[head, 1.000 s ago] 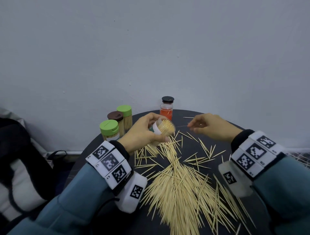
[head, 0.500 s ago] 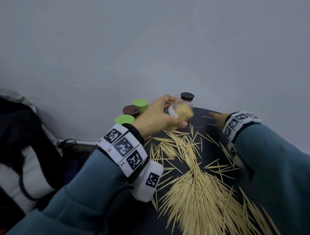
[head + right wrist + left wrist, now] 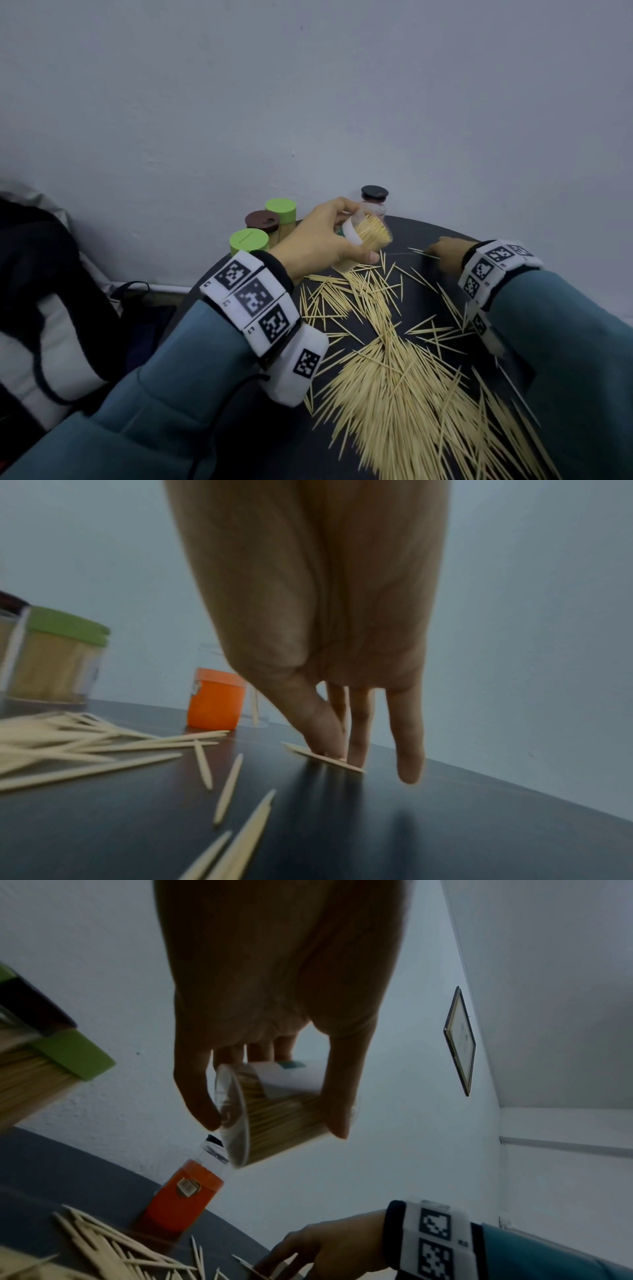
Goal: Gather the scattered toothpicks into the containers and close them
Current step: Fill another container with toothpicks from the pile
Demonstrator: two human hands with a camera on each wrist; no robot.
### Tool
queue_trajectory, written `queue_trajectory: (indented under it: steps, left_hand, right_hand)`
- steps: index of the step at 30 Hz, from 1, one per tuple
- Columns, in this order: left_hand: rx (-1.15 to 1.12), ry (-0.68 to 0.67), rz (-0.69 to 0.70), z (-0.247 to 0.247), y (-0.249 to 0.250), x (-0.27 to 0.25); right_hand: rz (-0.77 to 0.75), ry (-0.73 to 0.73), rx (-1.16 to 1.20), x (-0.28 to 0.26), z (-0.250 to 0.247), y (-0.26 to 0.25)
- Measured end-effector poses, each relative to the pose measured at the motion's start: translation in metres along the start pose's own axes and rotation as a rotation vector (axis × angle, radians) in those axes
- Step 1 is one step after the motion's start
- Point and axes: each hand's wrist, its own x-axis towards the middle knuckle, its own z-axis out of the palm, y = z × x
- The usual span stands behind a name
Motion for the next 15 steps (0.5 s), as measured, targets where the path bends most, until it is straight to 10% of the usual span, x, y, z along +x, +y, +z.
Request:
queue_trajectory:
  steps: [15]
  left_hand:
    - [0.01,-0.085,0.027,0.015,-0.002,-0.019]
  right_hand:
    - [-0.215,-0.003,0.104,-0.102,0.019,-0.018]
